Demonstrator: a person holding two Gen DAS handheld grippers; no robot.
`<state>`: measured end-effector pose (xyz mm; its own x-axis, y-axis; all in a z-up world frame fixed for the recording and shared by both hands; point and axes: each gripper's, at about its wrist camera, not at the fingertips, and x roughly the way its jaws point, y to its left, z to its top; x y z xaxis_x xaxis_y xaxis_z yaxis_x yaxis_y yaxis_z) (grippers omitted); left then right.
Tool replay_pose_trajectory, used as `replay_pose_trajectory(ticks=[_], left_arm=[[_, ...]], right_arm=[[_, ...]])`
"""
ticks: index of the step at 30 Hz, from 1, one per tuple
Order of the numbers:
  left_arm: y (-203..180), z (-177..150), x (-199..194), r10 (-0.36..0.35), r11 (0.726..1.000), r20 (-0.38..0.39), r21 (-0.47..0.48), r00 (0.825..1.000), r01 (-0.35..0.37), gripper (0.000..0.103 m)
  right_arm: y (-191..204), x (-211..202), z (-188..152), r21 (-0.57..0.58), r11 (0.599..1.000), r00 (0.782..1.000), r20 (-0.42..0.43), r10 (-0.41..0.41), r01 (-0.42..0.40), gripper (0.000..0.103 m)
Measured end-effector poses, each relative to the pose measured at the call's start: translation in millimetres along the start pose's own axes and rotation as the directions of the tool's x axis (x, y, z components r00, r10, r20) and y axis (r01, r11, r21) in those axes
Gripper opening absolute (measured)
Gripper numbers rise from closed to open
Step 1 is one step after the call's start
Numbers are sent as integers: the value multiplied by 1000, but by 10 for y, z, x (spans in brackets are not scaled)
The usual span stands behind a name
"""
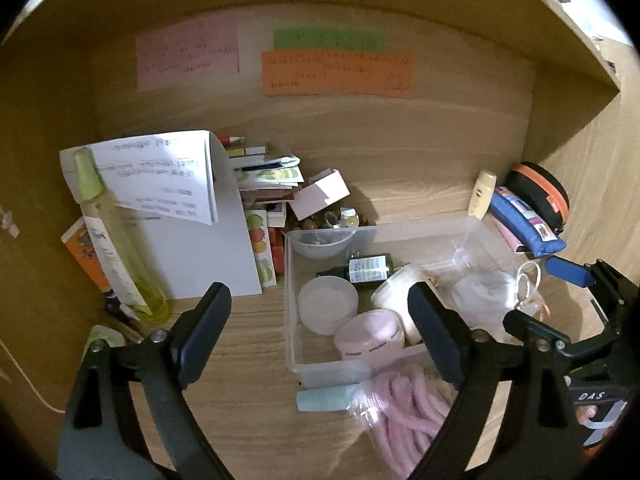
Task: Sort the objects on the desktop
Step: 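Move both open grippers toward the bag of pink rope and beaded cord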
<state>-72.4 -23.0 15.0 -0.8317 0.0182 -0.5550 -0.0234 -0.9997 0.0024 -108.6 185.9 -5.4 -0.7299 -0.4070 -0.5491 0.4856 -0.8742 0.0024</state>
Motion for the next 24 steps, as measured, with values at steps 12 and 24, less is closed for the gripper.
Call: replay_pose_trajectory(ticks=[12,24], left_arm=[[100,-260,-190,-22,998,-16,-59,1000,21,95],[74,-624,-185,-49,996,-96,-77,994,42,95]], right_arm=[[-101,-252,-206,14,998,998,-24,-57,58,98],[-241,-327,-555,22,995,991,-96,-98,101,98]])
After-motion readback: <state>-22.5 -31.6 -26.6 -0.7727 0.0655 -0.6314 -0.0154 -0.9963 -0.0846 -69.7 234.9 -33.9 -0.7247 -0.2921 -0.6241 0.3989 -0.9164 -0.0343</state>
